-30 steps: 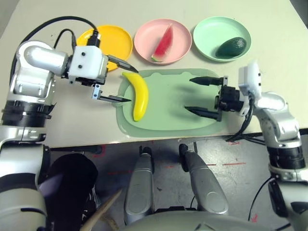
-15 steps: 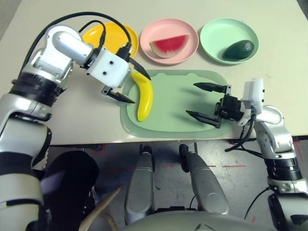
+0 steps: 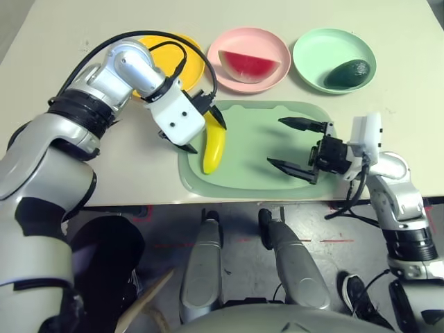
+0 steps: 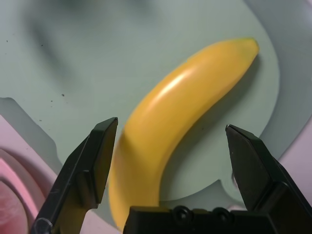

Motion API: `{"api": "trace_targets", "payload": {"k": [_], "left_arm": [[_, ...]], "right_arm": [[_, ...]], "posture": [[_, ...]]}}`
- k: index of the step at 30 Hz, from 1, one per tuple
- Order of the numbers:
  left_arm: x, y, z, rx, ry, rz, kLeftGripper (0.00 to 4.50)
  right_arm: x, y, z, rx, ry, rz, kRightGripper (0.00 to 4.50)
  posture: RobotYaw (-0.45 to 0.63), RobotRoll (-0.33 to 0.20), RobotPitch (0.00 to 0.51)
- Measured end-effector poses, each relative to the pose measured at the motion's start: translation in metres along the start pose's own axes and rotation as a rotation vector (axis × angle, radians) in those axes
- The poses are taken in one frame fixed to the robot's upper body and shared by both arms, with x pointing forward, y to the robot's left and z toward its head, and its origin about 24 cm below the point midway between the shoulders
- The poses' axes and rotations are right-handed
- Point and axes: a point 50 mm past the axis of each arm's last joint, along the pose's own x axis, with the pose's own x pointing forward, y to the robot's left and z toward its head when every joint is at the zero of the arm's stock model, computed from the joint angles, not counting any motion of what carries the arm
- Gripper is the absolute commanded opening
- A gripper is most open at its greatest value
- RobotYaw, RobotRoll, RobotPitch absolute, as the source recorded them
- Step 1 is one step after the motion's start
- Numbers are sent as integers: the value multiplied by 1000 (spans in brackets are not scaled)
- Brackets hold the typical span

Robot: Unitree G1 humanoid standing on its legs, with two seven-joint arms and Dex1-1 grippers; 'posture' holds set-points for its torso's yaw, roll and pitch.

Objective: Place the fruits into color-matched plates.

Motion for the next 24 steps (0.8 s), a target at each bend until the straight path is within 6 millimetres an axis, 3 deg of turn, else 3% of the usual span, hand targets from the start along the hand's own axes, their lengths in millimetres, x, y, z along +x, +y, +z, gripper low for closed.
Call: {"api": "trace_targets", "payload": {"k": [8,19,24], "left_arm": [[3,1,-4,-18,7,1,1655],[-3,1,-7,-71,14,22,1622],[-42,1,-15,-183,91,147,1622]], "right_arm": [[-4,9,-3,2,34,57,4500],[-3,10,-3,3,36,66,4500],[0,10,-1,7,33,27,4500]], "posture": [[-2,0,409],[2,0,427],[22,0,436]]}}
